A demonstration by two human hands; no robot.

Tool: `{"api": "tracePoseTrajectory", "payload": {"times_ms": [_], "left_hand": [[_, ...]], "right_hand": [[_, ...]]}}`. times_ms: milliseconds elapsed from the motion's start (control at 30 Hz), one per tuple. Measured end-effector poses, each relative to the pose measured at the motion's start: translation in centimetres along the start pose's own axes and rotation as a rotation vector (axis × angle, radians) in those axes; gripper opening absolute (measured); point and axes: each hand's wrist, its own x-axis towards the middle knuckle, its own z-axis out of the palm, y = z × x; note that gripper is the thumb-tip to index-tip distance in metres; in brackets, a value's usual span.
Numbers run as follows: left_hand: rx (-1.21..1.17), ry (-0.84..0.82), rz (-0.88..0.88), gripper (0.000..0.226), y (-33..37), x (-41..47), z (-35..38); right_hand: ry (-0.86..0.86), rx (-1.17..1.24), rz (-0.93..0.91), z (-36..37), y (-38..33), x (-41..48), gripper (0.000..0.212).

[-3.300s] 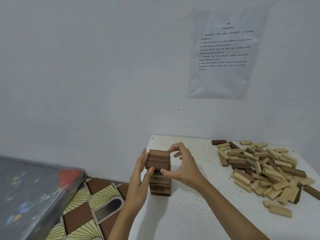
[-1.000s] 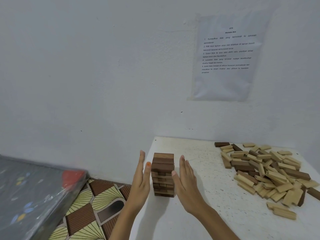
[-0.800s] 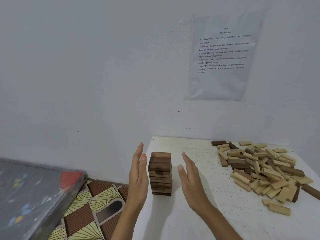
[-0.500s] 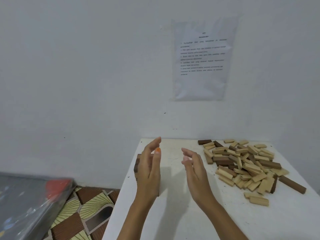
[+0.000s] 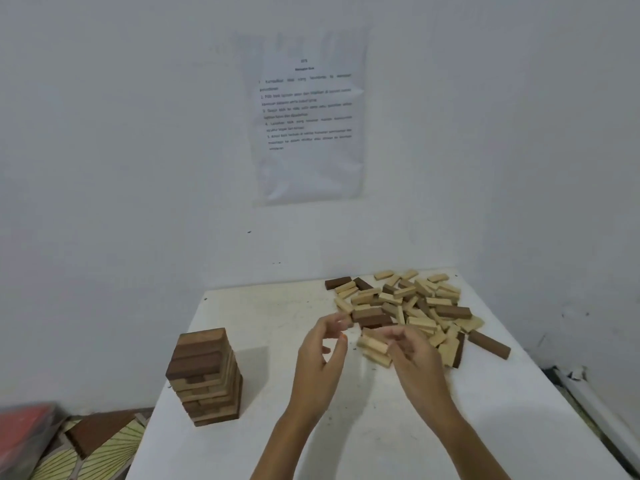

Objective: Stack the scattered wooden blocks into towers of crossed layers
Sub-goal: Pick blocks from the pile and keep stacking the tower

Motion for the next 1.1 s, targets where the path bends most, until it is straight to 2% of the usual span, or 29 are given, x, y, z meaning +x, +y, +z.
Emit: {"api": "tracePoseTrajectory", "payload": {"times_ms": [133,267,433,533,600,767,967,1100], "left_hand": [[0.107,-0.109,-0.03,0.021,-2.1,1.9,2.8],[0.203,-0.181,-0.02,0.016,-3.5,4.2,5.3],[0.347,-0.273,0.01,0.025,-4.2,6.9,7.4],[0.522,-0.346,0.022,0.033,-5.2,7.7,8.3],[0.643,-0.383,0.043,0.037,-5.9,7.8,8.6],[0.741,-0.39,-0.023,0.049,-7.3,7.8,7.7],[0.668,-0.337,-0.069,0.028,-8.0,7.7,6.9],[0.418,-0.208,-0.138,0.016,-7.8,7.4,6.7]], "right_hand": [[0.042,-0.074,0.054,-2.5,2.8,1.7,0.033],[0.027,-0.241,0.022,-4.0,4.4,4.0,0.037],[0.036,-0.525,-0.051,-4.4,6.1,6.5,0.018],[0.06,-0.699,-0.146,-3.7,6.6,7.6,0.016],[0.0,-0.812,-0.131,-3.3,6.6,8.3,0.016],[-0.179,-0.968,-0.062,-2.7,6.3,9.6,0.024],[-0.298,-1.114,0.021,-1.7,5.7,10.0,0.045],[-0.324,-1.193,0.048,-0.8,5.1,10.2,0.043]]}}
